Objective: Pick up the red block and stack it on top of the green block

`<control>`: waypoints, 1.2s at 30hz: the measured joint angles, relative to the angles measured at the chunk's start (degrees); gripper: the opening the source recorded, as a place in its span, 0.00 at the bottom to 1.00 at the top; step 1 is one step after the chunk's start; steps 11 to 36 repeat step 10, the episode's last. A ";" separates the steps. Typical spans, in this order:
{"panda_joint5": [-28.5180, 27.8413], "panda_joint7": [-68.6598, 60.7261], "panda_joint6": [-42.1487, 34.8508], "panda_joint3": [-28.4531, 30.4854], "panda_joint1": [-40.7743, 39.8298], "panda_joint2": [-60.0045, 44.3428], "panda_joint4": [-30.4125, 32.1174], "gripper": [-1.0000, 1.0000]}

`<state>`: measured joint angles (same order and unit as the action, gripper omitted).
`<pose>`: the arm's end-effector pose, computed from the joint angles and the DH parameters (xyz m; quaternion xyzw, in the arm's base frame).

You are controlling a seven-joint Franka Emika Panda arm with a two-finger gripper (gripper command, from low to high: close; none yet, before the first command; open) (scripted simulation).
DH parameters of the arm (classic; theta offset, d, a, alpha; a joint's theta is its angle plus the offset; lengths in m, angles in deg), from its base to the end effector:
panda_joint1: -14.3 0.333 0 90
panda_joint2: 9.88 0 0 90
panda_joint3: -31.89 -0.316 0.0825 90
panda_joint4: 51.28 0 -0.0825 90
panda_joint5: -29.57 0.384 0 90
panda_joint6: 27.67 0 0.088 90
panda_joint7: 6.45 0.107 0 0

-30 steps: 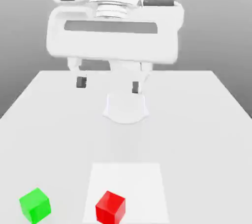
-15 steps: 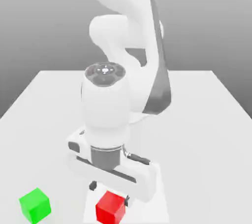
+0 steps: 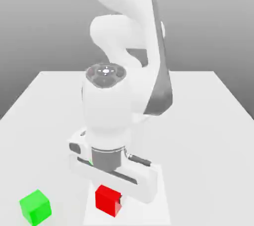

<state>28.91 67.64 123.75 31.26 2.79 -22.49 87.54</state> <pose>0.4848 -0.0927 0.2186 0.7408 -0.6718 0.0008 0.0014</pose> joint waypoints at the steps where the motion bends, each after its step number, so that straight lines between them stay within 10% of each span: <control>1: 0.66 1.32 -1.00 1.49 -1.32 0.44 -0.57 0.00; 7: 4.99 5.44 2.22 6.46 -7.09 -6.13 -3.83 0.00; 8: 5.26 5.37 3.15 6.37 -7.32 -7.18 -3.94 1.00; 36: 5.26 5.37 3.15 6.36 -7.32 -7.18 -3.94 1.00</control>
